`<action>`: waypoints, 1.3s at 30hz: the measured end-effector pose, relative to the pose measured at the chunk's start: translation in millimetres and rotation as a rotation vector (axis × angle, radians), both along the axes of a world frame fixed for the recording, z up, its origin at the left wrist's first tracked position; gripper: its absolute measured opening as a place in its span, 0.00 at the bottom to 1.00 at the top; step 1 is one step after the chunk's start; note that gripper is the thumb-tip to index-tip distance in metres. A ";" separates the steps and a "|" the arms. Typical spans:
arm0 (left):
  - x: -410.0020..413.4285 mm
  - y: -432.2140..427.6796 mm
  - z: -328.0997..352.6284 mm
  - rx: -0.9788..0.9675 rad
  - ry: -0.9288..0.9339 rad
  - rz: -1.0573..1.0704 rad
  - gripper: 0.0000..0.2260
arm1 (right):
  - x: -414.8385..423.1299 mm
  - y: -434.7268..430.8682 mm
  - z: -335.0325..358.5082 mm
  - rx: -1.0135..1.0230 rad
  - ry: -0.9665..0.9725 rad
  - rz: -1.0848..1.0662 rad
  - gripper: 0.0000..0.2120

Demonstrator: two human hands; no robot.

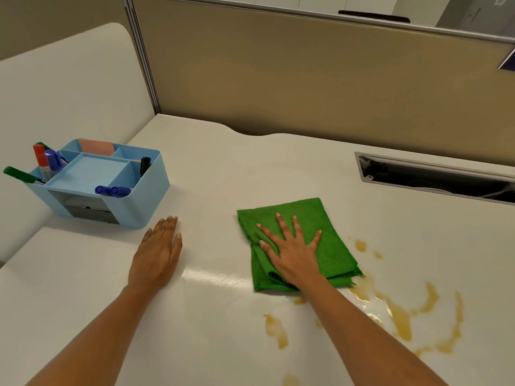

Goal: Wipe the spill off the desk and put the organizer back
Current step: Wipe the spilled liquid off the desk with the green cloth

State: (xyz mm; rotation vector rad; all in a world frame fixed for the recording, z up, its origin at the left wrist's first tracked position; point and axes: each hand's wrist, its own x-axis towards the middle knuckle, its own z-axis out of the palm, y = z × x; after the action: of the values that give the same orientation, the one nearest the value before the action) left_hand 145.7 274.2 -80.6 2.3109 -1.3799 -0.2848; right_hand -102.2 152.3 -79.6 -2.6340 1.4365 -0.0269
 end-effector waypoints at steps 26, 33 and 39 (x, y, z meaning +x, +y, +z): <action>-32.7 17.7 8.8 -0.062 0.019 0.038 0.21 | 40.7 53.0 2.4 0.057 -0.044 0.224 0.22; -49.6 42.5 8.4 -0.047 -0.057 0.077 0.28 | 32.6 76.5 1.5 0.050 -0.042 0.325 0.21; -70.2 60.1 6.3 -0.027 -0.091 0.086 0.28 | 9.9 94.0 3.7 0.042 -0.040 0.392 0.21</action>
State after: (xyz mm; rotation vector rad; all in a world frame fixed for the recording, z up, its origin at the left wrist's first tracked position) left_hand 75.5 334.4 -74.3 2.3794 -1.3146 -0.1352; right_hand -92.3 246.3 -76.0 -2.8102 0.8771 -0.0078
